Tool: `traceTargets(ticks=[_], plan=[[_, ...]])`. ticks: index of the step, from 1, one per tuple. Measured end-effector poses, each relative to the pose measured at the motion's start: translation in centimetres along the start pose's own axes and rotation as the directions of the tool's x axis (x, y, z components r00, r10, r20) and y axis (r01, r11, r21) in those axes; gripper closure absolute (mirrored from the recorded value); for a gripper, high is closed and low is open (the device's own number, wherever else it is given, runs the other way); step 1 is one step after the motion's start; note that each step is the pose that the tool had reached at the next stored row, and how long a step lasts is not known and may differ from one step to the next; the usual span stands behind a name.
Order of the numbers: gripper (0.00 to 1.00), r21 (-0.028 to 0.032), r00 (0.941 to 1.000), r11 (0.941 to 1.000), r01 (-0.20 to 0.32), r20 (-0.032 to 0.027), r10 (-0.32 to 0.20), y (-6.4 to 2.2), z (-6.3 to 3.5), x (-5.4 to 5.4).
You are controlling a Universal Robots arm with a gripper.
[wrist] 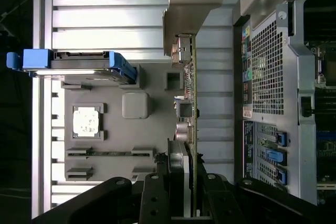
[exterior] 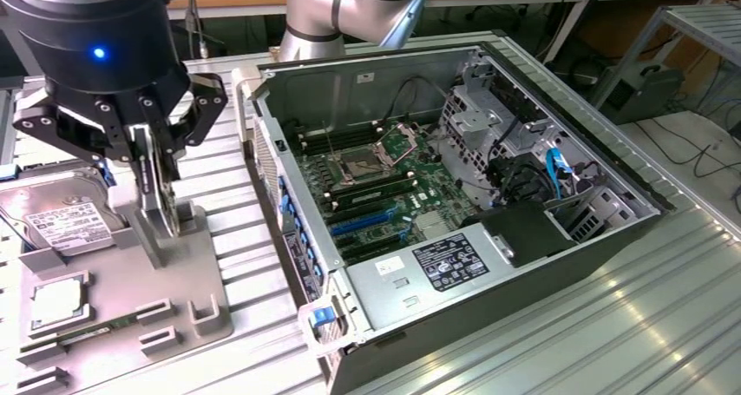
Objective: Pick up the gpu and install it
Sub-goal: 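Pick up the gpu and move the gpu toward the slot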
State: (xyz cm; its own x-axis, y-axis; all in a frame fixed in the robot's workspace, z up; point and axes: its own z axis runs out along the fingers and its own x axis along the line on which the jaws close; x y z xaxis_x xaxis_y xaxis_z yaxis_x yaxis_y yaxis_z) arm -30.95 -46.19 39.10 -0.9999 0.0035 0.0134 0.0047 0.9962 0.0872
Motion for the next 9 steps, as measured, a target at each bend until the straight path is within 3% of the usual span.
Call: traceTargets(ticks=[9], plan=[[0.71,-0.0003,1.0,1.0,0.0,0.0,0.0,0.17,-1.95,0.0]])
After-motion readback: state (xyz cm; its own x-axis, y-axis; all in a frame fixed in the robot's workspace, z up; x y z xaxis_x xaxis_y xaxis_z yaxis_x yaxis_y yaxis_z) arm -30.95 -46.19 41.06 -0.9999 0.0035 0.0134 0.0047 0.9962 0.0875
